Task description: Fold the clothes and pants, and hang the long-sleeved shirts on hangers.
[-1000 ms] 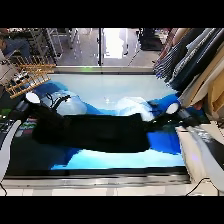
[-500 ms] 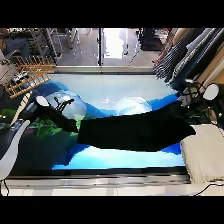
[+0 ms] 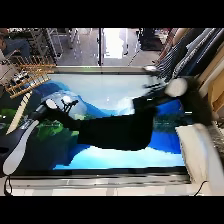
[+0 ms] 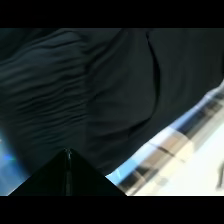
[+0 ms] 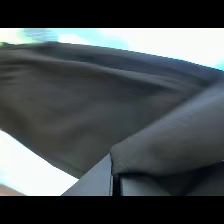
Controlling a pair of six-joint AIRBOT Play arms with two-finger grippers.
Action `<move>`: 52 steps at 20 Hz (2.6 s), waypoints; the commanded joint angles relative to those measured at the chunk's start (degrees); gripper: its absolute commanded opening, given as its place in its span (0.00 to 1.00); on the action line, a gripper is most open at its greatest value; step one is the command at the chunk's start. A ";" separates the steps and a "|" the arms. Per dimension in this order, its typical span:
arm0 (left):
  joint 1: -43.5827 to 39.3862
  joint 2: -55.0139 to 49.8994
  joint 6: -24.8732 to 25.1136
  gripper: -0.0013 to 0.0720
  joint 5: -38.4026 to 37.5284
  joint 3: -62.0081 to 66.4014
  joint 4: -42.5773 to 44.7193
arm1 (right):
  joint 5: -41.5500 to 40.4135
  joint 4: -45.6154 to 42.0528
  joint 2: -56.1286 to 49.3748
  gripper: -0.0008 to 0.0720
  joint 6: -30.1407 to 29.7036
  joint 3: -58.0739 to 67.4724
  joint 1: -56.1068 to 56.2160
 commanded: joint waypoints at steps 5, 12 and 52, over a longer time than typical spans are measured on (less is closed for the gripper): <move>13.27 12.96 -3.67 0.03 -7.63 3.19 6.60 | -20.59 16.76 -21.75 0.05 -3.52 3.41 20.22; 9.22 13.22 -1.29 0.03 -9.62 3.10 -1.99 | 1.29 7.56 -16.68 0.65 -1.57 10.14 3.23; -1.97 12.04 4.74 0.03 -22.97 3.10 -2.36 | 12.68 18.64 19.15 0.02 -2.54 -14.25 -73.13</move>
